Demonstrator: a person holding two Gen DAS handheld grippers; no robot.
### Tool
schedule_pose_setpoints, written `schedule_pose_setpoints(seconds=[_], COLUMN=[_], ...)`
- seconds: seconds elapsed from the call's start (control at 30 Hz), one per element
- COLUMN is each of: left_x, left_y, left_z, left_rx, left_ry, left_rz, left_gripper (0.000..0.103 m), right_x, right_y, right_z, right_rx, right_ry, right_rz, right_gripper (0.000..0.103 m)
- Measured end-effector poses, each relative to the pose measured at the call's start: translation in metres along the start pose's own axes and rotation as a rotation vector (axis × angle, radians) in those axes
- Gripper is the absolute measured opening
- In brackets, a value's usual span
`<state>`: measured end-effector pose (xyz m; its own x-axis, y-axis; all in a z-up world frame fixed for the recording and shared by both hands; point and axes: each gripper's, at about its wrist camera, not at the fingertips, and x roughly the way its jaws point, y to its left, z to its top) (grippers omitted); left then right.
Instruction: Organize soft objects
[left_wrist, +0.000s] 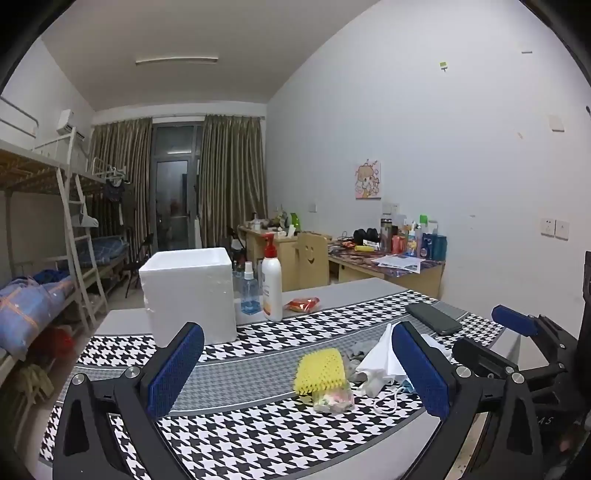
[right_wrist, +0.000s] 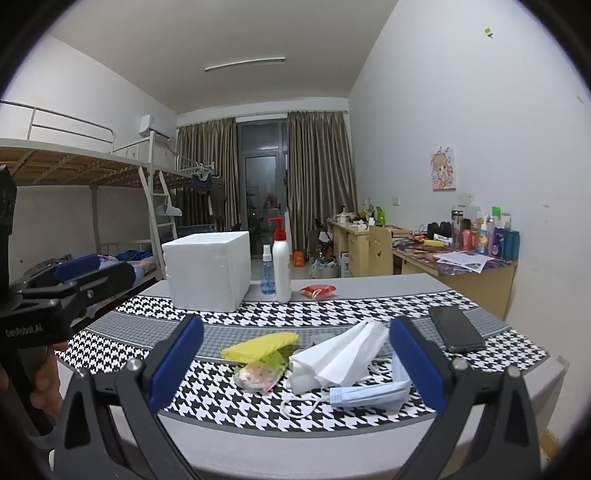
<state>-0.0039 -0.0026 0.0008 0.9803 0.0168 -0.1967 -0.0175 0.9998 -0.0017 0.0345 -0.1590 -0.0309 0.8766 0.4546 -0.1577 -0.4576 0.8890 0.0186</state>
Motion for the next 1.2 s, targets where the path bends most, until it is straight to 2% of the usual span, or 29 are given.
schedule_pose_setpoints(seconds=[1.2], left_x=[0.012], left_y=[0.008], left_z=[-0.003], left_rx=[-0.003], left_ry=[0.030], left_rz=[0.016], left_gripper=[0.102], right_x=[0.002], right_y=[0.000], right_z=[0.002], right_rx=[-0.003], right_ry=[0.004], right_rz=[-0.006], right_gripper=[0.102])
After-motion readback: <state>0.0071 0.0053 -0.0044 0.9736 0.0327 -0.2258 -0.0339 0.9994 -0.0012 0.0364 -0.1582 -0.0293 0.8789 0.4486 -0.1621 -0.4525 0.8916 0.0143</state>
